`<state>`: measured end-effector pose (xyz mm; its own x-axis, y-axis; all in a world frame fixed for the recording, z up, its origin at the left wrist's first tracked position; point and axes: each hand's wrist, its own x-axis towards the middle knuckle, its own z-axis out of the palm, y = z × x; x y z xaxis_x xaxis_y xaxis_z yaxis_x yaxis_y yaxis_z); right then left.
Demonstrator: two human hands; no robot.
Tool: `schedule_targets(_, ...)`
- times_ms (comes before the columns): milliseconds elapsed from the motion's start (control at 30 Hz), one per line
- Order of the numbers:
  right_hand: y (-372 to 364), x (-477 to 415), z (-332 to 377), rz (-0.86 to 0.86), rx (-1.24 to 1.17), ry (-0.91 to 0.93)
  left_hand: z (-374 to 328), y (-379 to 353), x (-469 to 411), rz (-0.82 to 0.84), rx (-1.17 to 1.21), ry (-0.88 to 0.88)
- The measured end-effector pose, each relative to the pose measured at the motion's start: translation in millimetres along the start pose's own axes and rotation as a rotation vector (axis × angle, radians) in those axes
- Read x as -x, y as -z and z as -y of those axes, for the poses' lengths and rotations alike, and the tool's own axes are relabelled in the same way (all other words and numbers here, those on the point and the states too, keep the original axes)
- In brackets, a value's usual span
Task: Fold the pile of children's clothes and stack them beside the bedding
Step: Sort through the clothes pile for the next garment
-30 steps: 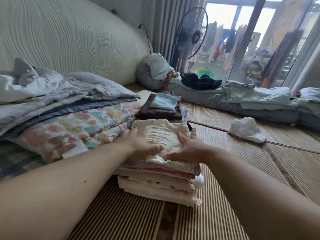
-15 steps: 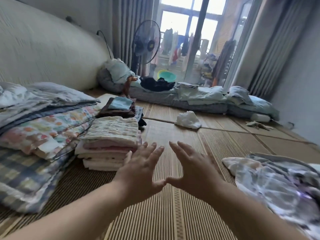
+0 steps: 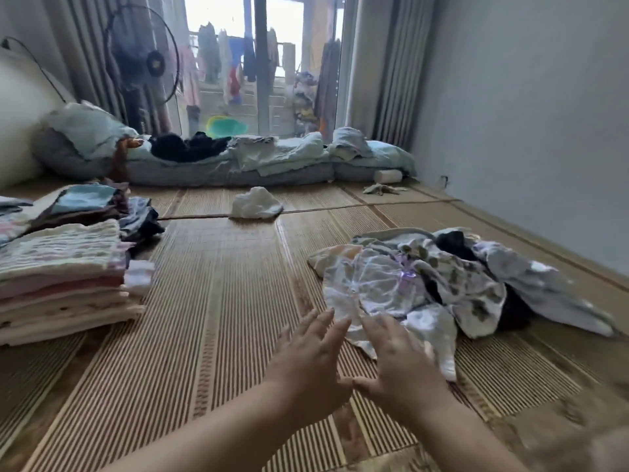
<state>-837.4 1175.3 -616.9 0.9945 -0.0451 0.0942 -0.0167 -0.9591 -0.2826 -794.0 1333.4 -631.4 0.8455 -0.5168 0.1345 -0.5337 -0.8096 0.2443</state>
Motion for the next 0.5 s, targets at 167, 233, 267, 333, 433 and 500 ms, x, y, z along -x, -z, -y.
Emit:
schedule_targets(167, -4, -19, -55, 0.031, -0.084, -0.179, -25, -45, -38, 0.106, 0.086, 0.060)
schedule_targets(233, -8, -29, -77, 0.068, -0.102, -0.283, -30, -58, -57, 0.119, 0.154, 0.095)
schedule_targets(267, -10, -34, -87, 0.089, -0.124, -0.331, -33, -65, -67, 0.127, 0.147, 0.083)
schedule_targets(333, -11, -44, -103, 0.110, -0.157, -0.413, -39, -72, -85, 0.144, 0.072, -0.019)
schedule_targets(433, -12, -58, -122, 0.071, -0.168, -0.540, -54, -82, -111, 0.181, 0.018, -0.219)
schedule_targets(500, -12, -64, -129, 0.046, -0.182, -0.600, -62, -90, -122, 0.237, 0.002, -0.253)
